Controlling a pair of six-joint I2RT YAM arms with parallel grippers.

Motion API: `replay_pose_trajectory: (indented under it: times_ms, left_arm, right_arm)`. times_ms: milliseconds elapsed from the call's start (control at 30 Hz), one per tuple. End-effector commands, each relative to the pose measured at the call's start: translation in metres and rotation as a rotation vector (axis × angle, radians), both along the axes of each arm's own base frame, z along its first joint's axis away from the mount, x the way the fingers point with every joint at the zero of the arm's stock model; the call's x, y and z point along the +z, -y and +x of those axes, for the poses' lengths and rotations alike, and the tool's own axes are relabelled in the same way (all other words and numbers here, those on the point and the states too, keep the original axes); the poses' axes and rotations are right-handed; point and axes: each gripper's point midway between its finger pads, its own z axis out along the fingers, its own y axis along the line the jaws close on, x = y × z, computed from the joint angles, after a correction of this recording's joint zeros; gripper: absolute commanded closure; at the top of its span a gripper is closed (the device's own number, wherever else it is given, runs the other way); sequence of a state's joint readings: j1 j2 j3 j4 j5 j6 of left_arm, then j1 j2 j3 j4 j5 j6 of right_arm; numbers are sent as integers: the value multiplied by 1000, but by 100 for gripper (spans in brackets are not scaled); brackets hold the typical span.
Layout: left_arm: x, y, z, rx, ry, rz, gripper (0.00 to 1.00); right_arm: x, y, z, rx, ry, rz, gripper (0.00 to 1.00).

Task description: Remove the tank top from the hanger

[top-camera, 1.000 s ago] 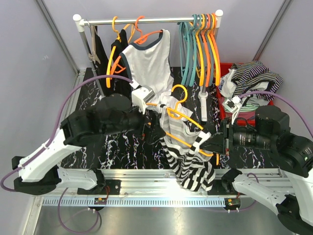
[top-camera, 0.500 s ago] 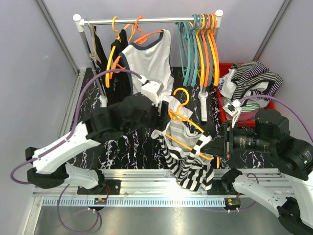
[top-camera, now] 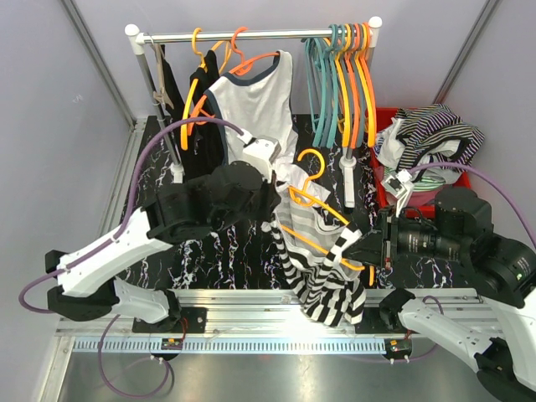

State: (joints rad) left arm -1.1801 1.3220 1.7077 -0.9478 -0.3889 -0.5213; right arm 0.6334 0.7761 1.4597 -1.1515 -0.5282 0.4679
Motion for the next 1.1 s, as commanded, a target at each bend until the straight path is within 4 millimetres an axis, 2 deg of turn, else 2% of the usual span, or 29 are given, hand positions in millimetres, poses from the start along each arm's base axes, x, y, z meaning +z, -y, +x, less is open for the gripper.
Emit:
replay_pose_trajectory:
  times_ms: [0,67,100,167,200,267,367,467,500,533,567,600,633,667,767,867,933,1000,1033,1067]
  left_arm:
    - [44,-50,18,168,80,-76,100]
    - [30,-70,31,207,29,-71,100]
    - [13,-92,44,249,-17,-76,100]
    - [-3,-122,57,321,-31,-63,100]
    - [-21,-130,50,312,-59,-50,100]
    - [-40,-142,49,321,-92,-26,100]
    - [-77,-131,29,223,-202,-23,100]
    - [-87,-123,17,181,-245,-69,100]
    - [-88,-118,13,151,-243,-102,100]
    - [-84,-114,11,137,-242,-137,76]
    - [-79,-112,9,125,-233,-167,48]
    - [-65,-110,5,106,-201,-219,7]
    - [-56,-111,3,104,-180,-254,1]
    - [-39,-116,-4,96,-136,-298,1]
    - [-9,-136,-18,126,-52,-351,1]
    - [7,-151,-36,116,-11,-365,1]
    - [8,-152,-48,63,-3,-348,1]
    - [-1,-149,-64,-22,-42,-320,1]
    - [-5,-149,-68,-50,-45,-296,1]
    - [-8,-150,-77,-78,-63,-283,1]
  right_arm:
    - [9,5,-1,-9,57,16,100]
    - [13,8,-9,6,70,25,100]
    - [16,10,-12,8,81,34,100]
    - [25,16,-18,3,110,53,100]
    - [28,17,-20,0,116,57,100]
    - [33,20,-22,-9,133,69,100]
    - [35,21,-17,-44,142,86,100]
    - [37,15,-16,-30,147,131,100]
    - [37,13,-17,-23,146,143,100]
    - [40,11,-15,-27,147,161,100]
    - [36,9,-14,-28,135,160,100]
    - [36,9,-13,-32,137,165,100]
    - [35,10,-10,-51,138,163,100]
    - [35,11,-9,-63,140,163,100]
    - [35,17,-7,-100,150,152,100]
    - [26,16,-11,-66,118,111,100]
    - [16,9,-30,58,55,92,100]
    - [11,0,-40,166,-24,80,100]
    - [10,-2,-57,267,-69,89,100]
    - [9,-4,-61,314,-103,89,100]
